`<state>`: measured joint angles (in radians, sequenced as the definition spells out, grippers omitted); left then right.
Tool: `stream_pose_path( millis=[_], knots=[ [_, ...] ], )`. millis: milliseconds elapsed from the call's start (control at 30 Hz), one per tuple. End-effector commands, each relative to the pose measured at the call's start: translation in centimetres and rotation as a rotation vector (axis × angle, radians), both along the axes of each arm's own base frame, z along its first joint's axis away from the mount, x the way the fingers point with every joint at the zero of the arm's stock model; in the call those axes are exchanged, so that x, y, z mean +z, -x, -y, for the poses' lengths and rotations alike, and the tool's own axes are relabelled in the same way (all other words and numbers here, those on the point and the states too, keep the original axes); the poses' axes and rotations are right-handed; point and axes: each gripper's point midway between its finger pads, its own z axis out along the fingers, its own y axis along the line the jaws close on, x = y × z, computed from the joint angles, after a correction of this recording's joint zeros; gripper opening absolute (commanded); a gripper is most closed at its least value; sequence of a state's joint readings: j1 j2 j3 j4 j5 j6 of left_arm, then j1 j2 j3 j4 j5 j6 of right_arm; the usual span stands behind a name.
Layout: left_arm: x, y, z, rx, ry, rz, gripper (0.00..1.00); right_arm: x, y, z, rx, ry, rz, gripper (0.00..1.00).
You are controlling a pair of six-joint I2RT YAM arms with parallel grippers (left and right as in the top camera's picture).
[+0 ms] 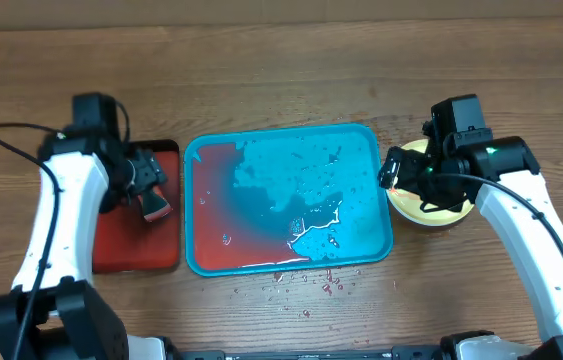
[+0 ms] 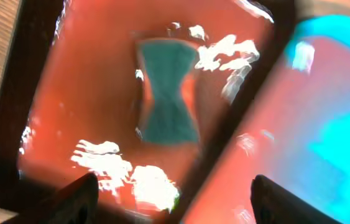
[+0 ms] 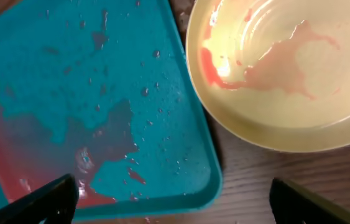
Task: Clean dirty plates on tray and stack at the side
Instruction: 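Place the sponge on the red dish rack with the left gripper and release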
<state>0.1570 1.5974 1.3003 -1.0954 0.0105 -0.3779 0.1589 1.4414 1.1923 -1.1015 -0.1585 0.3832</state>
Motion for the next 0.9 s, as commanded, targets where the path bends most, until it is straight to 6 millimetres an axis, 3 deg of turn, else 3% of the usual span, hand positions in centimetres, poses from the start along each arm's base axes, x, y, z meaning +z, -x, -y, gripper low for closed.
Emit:
stream_pose_path(
  millis=[0,67,100,167,200,333,467,533,633,767,867],
  knots=[
    [8.7,-2.6,5.6,-0.080,0.313,0.211,0.78,5.6,-1.2,-0.4,0.061,-0.007,0.171,1.00],
    [13.0,-3.2,9.0,-0.158,0.514,0.305,1.00,8.9,-1.1,-0.3,0.077,-0.011,0.252,1.00],
    [15.0,-3.4,10.3,-0.197,0.597,0.350,1.00,11.1,-0.8,-0.3,0.083,-0.014,0.304,1.00],
    [16.8,-3.7,11.0,-0.230,0.642,0.396,0.99,15.3,0.0,-0.1,0.101,-0.016,0.400,1.00],
    [17.3,-3.9,10.9,-0.236,0.636,0.414,1.00,18.3,1.1,0.0,0.116,-0.015,0.470,1.00],
    [16.3,-4.4,9.4,-0.200,0.534,0.404,1.00,26.9,5.1,0.7,0.110,-0.038,0.697,1.00],
    [14.8,-4.7,6.7,-0.140,0.368,0.382,1.00,33.7,9.4,1.4,0.102,-0.064,0.941,1.00],
    [14.3,-4.8,5.3,-0.110,0.286,0.371,1.00,35.5,11.6,1.8,0.095,-0.076,1.017,1.00],
    [13.9,-4.8,3.7,-0.077,0.194,0.359,1.00,36.8,14.1,2.2,0.092,-0.083,1.086,1.00],
    [13.7,-4.8,2.8,-0.058,0.143,0.352,1.00,36.7,15.9,2.5,0.091,-0.085,1.104,1.00],
    [13.6,-4.8,2.6,-0.054,0.132,0.350,1.00,35.6,16.2,2.5,0.093,-0.080,1.056,1.00]
  ],
)
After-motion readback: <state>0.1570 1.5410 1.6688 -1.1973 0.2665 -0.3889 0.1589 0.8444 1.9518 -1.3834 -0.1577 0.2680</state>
